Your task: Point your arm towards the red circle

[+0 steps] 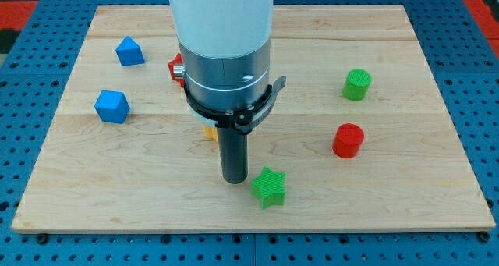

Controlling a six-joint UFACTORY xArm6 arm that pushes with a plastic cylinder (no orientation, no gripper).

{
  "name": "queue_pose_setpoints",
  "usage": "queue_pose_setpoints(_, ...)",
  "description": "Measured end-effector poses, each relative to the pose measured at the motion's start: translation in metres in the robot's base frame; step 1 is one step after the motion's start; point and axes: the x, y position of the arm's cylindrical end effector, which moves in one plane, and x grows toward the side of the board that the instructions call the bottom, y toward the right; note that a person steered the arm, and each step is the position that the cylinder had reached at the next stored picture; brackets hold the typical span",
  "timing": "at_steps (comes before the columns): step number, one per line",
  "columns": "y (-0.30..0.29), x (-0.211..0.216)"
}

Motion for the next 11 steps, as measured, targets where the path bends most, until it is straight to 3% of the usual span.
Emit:
queue_pose_setpoints(3,0.02,-0.012)
queue_pose_setpoints(4,0.072,-0.025)
queue_pose_setpoints(5,0.097,-0.012)
queue_pose_setpoints(7,0.204,0.002)
queue_pose_setpoints(9,0.204,-0.089)
queue_pose_setpoints(10,0.201,-0.086)
queue_pose_setpoints(11,0.203,-0.05)
